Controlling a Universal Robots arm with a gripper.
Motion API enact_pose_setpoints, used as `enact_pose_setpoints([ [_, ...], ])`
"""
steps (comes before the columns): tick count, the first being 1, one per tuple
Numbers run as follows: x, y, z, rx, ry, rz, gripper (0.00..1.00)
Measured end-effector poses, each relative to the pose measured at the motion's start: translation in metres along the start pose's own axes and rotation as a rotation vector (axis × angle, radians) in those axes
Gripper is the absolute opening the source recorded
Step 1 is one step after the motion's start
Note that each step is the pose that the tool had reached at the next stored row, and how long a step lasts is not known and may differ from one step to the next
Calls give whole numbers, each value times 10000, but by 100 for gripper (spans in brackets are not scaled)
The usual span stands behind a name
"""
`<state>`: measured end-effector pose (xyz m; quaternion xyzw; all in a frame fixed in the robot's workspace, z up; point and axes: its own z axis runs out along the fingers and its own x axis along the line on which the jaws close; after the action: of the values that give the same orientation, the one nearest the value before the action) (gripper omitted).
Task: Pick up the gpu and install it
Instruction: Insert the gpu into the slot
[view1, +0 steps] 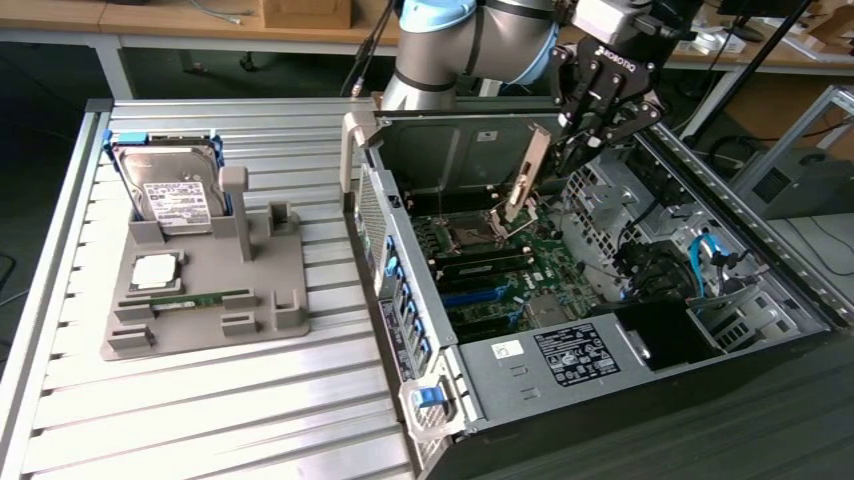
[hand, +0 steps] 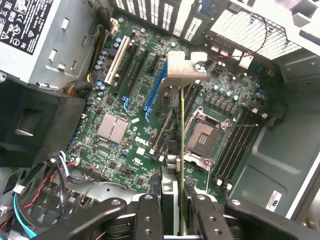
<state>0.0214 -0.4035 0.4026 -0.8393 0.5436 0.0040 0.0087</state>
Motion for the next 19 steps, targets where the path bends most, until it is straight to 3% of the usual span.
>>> enact_pose_setpoints([
  [19, 1, 1, 48, 53, 35, 3329, 28],
])
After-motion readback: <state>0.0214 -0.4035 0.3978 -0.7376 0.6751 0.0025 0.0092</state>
